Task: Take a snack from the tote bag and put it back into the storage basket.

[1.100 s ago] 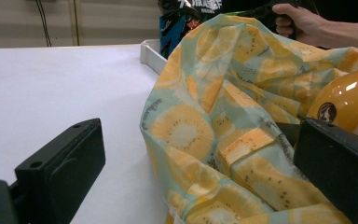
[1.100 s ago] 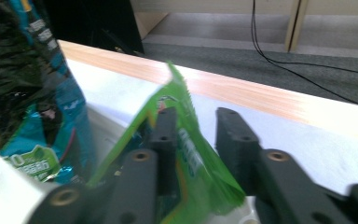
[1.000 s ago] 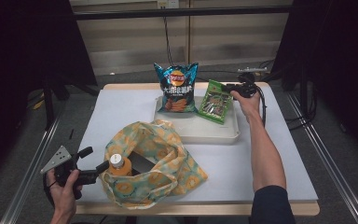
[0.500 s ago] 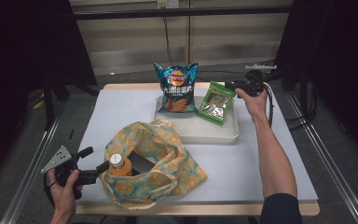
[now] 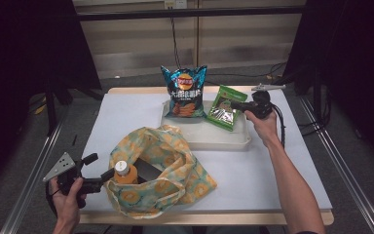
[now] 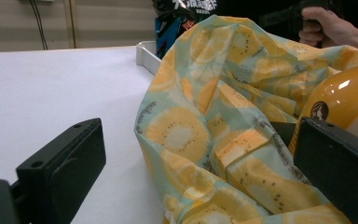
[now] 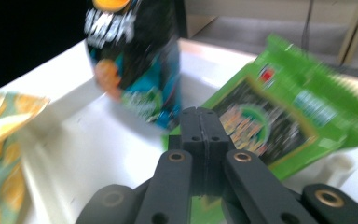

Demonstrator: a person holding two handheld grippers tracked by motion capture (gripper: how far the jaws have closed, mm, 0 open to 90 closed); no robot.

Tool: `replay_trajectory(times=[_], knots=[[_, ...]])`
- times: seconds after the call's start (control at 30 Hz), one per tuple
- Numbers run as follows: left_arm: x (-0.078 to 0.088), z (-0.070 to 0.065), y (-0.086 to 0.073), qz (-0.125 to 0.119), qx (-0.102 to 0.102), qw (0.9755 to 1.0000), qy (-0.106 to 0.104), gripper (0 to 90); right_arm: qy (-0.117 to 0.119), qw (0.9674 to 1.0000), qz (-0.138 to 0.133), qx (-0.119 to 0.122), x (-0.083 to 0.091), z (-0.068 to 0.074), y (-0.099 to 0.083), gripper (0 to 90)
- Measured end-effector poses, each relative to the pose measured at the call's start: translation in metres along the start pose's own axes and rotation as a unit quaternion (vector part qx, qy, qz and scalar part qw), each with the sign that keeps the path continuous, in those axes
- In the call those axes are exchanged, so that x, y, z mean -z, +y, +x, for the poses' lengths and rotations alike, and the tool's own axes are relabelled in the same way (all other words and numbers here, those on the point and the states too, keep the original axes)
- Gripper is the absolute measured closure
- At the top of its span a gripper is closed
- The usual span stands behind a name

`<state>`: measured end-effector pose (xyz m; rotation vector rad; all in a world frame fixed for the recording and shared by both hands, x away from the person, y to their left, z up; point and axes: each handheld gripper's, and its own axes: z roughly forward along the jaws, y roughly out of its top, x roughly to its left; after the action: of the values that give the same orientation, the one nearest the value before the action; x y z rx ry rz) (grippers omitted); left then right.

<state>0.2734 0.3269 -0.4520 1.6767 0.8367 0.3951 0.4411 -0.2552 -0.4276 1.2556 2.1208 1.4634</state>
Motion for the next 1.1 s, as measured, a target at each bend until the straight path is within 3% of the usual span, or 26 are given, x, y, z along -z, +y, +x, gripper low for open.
replay_trajectory(times=[0.27, 0.37, 0.57, 0.67, 1.1], knots=[[0.001, -0.001, 0.001, -0.001, -0.006, 1.0000, 0.001, 2.3, 0.032, 0.9981, 0.051, 0.008, -0.003, 0.012, -0.015, 90.0], [0.002, 0.000, 0.001, -0.001, -0.010, 0.9999, 0.005, 2.3, 0.034, 0.9964, 0.075, 0.020, -0.008, 0.016, -0.018, 90.0], [0.002, 0.000, 0.001, -0.006, -0.007, 1.0000, -0.001, 2.5, 0.038, 0.9916, 0.122, 0.024, -0.024, 0.013, -0.024, 90.0], [0.002, 0.001, 0.001, 0.000, -0.010, 0.9999, 0.007, 2.5, 0.040, 0.9891, 0.140, 0.025, -0.032, 0.009, -0.028, 90.0], [0.001, 0.001, 0.000, 0.001, -0.008, 0.9999, 0.008, 2.5, 0.004, 0.9847, 0.174, 0.017, -0.045, -0.005, -0.028, 90.0]])
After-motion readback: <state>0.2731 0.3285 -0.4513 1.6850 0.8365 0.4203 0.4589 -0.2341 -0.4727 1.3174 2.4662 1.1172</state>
